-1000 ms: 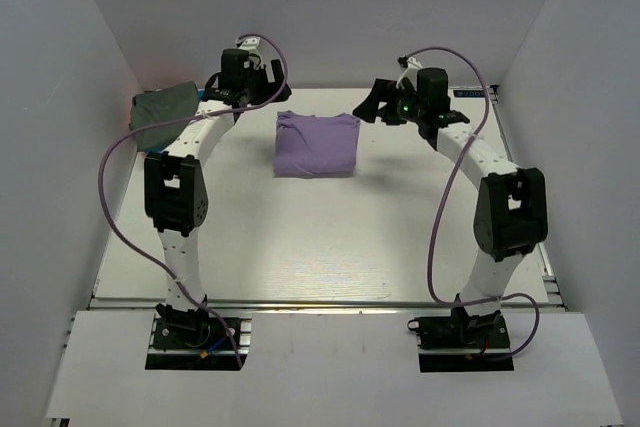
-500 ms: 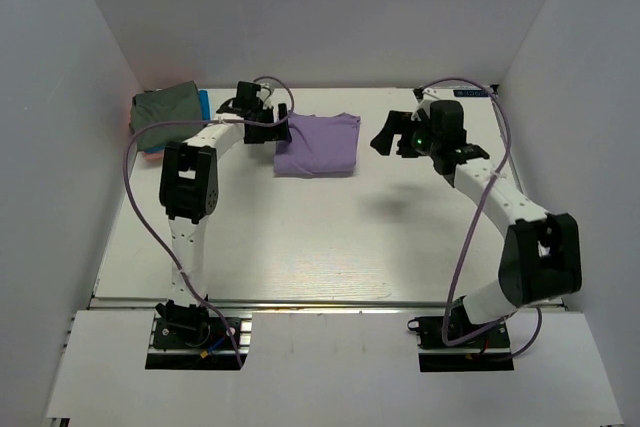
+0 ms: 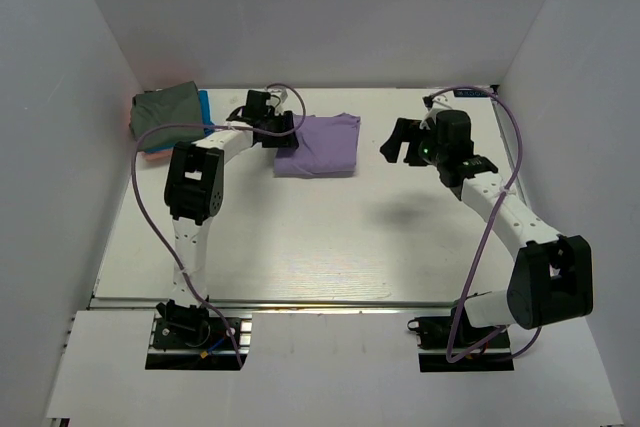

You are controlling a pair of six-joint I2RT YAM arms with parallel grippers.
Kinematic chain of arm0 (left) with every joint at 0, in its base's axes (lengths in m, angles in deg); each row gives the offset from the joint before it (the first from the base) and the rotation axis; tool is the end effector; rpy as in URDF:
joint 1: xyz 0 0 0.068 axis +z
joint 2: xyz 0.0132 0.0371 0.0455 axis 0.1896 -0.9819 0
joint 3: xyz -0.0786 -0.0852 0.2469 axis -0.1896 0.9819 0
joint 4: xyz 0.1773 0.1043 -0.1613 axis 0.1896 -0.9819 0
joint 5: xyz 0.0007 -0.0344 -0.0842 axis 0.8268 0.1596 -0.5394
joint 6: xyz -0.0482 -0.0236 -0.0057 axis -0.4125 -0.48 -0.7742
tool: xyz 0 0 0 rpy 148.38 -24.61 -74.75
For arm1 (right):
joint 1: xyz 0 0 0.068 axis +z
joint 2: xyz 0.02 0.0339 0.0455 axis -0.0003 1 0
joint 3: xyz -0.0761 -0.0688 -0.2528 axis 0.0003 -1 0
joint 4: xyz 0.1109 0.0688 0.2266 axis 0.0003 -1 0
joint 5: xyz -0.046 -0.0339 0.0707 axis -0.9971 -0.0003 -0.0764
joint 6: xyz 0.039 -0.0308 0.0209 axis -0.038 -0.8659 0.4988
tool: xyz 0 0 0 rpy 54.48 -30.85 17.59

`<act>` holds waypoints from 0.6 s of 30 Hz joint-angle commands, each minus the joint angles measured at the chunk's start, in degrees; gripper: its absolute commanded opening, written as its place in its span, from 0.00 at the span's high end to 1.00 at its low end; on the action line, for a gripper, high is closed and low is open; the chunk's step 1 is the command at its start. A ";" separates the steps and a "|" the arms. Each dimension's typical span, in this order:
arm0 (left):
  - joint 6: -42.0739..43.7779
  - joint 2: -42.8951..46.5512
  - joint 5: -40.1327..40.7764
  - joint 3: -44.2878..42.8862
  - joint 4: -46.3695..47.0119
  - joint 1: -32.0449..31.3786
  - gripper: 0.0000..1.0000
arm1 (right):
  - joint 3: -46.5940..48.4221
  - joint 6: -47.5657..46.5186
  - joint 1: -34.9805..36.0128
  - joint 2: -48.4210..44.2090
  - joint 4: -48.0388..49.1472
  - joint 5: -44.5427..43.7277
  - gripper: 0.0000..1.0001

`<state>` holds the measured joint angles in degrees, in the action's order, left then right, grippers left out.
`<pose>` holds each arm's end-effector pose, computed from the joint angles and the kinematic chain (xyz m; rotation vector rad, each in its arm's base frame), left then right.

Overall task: Fold and stack the t-shirts
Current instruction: Put the neatly folded tshirt into the corner of the board with the left arm

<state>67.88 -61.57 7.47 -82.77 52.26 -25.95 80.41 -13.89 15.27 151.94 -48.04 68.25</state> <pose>0.4829 -0.1395 0.1508 0.1798 2.4551 -0.5463 0.3046 0.0886 0.2925 -0.0573 2.0414 0.5051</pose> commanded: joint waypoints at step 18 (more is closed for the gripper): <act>17.86 8.09 6.97 -11.57 -10.46 -0.27 1.00 | -9.24 0.25 -0.35 -8.99 -0.49 -10.91 0.10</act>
<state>78.48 -60.68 10.37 -88.45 44.81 -27.46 72.12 -13.72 15.19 145.71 -49.70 60.67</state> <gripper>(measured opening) 0.073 0.904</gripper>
